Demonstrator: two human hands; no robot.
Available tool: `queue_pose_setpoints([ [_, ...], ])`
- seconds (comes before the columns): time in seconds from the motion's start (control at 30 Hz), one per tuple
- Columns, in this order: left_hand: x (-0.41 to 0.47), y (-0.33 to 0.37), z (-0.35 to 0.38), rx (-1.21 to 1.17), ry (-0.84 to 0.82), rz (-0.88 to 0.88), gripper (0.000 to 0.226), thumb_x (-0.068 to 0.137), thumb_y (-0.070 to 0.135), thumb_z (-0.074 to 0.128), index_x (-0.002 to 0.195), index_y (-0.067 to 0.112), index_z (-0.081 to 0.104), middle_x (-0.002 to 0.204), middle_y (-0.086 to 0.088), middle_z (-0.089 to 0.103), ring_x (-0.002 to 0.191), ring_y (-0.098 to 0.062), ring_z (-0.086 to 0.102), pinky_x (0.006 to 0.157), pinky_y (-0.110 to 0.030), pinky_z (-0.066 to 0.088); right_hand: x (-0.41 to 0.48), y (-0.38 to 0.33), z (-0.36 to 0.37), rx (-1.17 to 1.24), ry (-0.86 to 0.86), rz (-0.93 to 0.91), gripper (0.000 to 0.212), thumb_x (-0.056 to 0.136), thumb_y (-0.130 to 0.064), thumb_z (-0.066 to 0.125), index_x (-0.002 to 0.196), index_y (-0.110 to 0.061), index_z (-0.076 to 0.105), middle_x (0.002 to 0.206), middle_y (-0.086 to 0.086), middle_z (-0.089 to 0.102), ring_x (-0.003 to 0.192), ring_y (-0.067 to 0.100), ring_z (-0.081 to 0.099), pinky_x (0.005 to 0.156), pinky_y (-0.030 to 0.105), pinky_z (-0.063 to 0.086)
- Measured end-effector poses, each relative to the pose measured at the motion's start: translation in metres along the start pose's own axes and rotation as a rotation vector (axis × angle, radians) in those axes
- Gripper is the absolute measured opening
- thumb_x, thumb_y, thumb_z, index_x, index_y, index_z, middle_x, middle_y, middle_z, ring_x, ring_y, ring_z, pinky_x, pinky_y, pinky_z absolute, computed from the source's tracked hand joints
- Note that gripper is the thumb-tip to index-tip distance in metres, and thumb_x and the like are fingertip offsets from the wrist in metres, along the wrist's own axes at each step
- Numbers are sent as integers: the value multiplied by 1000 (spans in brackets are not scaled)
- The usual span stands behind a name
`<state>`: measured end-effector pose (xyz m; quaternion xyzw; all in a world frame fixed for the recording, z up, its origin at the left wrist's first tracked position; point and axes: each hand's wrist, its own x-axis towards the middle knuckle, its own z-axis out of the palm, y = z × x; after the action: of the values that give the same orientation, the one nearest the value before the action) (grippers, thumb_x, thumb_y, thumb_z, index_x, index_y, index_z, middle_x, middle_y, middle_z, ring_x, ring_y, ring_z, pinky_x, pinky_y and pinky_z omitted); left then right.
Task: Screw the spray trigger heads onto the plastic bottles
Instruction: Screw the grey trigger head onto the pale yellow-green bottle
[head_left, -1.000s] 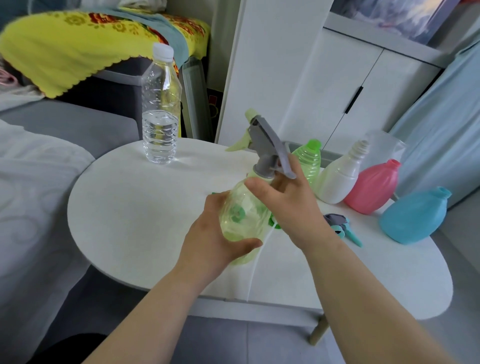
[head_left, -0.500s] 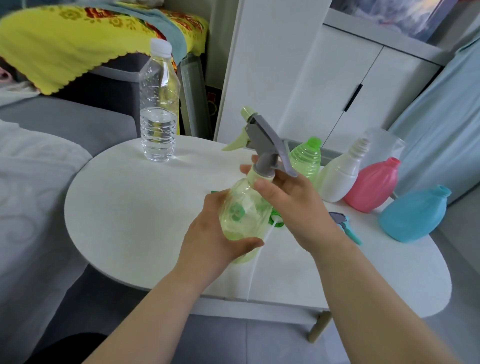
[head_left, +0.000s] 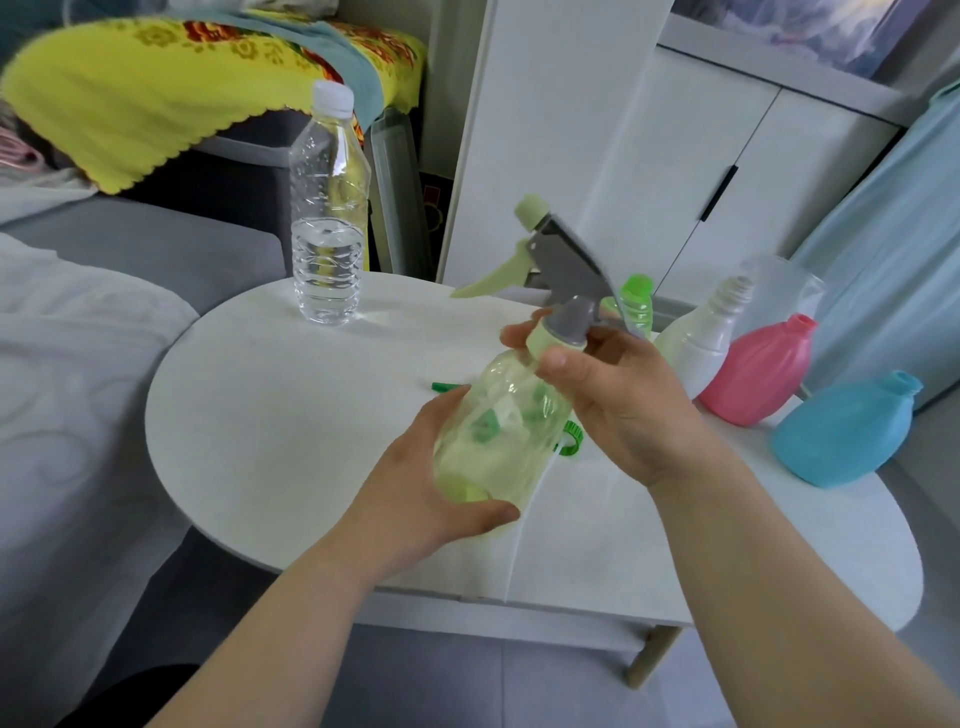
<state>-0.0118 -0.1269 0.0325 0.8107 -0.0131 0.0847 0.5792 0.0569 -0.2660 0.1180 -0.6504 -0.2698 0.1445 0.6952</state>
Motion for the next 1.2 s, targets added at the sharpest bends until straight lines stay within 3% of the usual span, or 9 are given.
queue_pose_setpoints([
  [0.13, -4, 2, 4, 89, -47, -2, 74, 49, 34, 80, 93, 59, 26, 91, 38, 41, 80, 25, 39, 65, 6, 33, 3, -5, 1, -188, -141, 52, 27, 56, -32, 69, 83, -32, 68, 86, -15, 72, 87, 3, 62, 82, 23, 48],
  [0.23, -6, 5, 5, 80, 5, 3, 74, 49, 34, 80, 92, 61, 27, 91, 38, 42, 81, 26, 40, 65, 2, 35, 7, -9, 5, -271, -144, 92, 6, 59, -33, 66, 64, -31, 68, 79, -15, 72, 88, 1, 63, 86, 25, 44],
  [0.43, -5, 9, 18, 95, 245, 38, 83, 48, 33, 79, 118, 38, 37, 89, 35, 41, 89, 0, 43, 68, -11, 34, 8, -5, 27, -175, 182, -31, 16, 61, -20, 59, 47, -27, 61, 56, -9, 70, 84, 19, 68, 78, 29, 52],
  [0.53, -5, 11, 16, 125, 241, 51, 86, 48, 35, 78, 123, 35, 36, 95, 32, 43, 92, -1, 43, 77, -18, 35, 9, -2, 32, -196, 363, -37, 18, 59, -23, 59, 43, -32, 62, 72, 8, 73, 80, 34, 62, 72, 34, 49],
  [0.6, -7, 12, 9, 91, 156, 31, 78, 46, 39, 78, 111, 52, 36, 91, 37, 42, 85, 7, 46, 70, -8, 33, 10, -6, 25, -189, 296, 40, 20, 64, -21, 63, 45, -28, 62, 88, 8, 74, 82, 22, 61, 70, 28, 47],
  [0.73, -11, 13, 1, 15, -10, -29, 66, 39, 45, 76, 86, 63, 32, 92, 36, 47, 84, 29, 41, 64, -2, 38, 5, -14, 10, -74, -60, 156, 12, 70, -23, 61, 58, -26, 60, 81, -6, 75, 93, 13, 65, 77, 24, 51],
  [0.97, -13, 11, 2, 2, 114, 36, 69, 50, 30, 81, 89, 60, 32, 94, 36, 45, 85, 34, 36, 67, 9, 31, 6, -9, 30, -200, 261, 28, 12, 72, -33, 69, 73, -22, 67, 81, -5, 75, 88, 11, 68, 78, 25, 51],
  [1.13, -10, 7, -5, -1, 125, 60, 82, 54, 28, 81, 110, 58, 29, 107, 36, 42, 95, 21, 43, 68, 0, 37, -4, -11, 30, -269, 88, 44, 15, 78, -28, 63, 92, -26, 58, 90, -18, 64, 74, -10, 60, 67, 8, 49],
  [1.2, -8, 5, -9, -19, 70, 35, 95, 54, 32, 82, 124, 53, 22, 119, 32, 38, 104, 15, 41, 75, -2, 33, -5, -15, 29, -277, 73, 33, 19, 71, -33, 65, 87, -24, 60, 88, -13, 65, 75, -8, 61, 72, 13, 51],
])
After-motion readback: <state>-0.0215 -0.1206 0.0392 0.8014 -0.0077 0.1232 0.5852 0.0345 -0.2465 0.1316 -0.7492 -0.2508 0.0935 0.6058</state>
